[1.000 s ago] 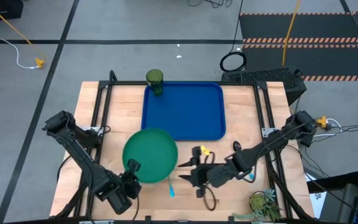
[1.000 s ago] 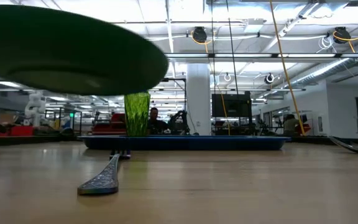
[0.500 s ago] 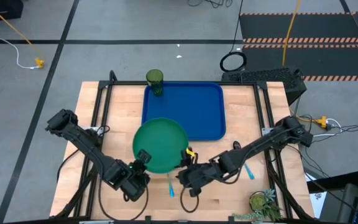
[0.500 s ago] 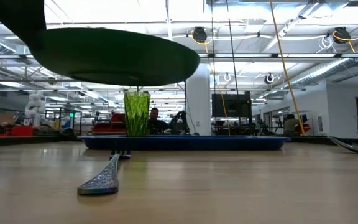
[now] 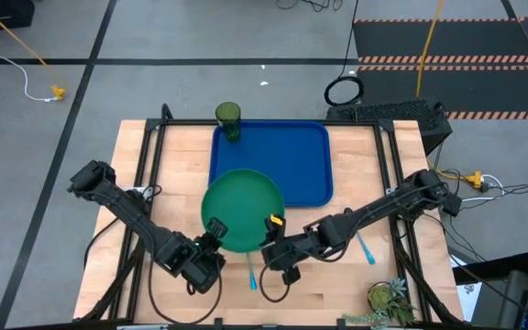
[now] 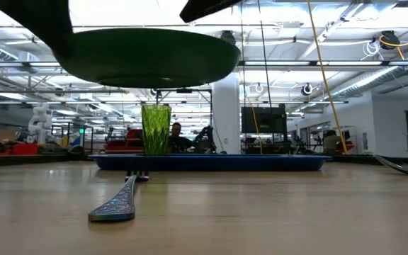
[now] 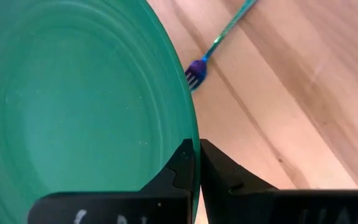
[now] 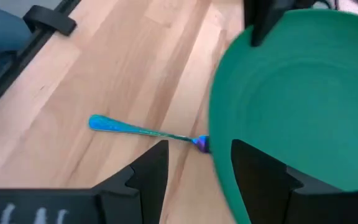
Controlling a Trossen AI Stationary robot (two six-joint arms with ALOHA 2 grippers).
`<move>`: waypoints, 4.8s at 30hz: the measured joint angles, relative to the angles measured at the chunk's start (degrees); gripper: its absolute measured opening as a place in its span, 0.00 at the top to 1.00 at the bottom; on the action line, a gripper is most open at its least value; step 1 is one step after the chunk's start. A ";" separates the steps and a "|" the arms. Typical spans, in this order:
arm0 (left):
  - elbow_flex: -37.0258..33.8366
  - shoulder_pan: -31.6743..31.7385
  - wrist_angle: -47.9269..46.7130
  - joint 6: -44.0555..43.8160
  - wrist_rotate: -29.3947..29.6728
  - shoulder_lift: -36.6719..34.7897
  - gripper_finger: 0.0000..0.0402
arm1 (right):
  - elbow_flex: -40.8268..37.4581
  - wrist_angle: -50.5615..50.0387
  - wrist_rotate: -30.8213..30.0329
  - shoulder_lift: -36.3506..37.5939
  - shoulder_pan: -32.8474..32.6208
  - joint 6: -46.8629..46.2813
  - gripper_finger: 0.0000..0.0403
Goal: Pick and place plate/cup/fork/spoon on tray
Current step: Put the green plate to the bottom right of the green cup on the blue serving tray, then put the blue fork to the right of the green plate on the blue serving tray
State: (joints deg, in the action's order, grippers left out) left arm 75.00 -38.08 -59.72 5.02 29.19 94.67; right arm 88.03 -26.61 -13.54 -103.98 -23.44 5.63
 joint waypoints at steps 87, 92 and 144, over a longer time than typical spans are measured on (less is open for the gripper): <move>-21.24 3.93 54.07 -15.45 3.94 0.26 0.46 | -21.39 19.85 1.82 0.92 24.57 14.74 0.99; -21.24 3.93 54.05 -15.45 3.95 0.26 0.46 | -21.39 20.21 1.88 0.92 24.63 15.49 0.99; -21.16 2.42 53.62 -9.80 4.07 -0.62 0.46 | -21.33 16.28 6.30 6.61 20.47 -6.68 0.80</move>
State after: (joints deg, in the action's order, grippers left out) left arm 53.84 -35.66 -6.10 -4.78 33.25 94.06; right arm 66.70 -10.33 -7.24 -97.37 -2.97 -1.06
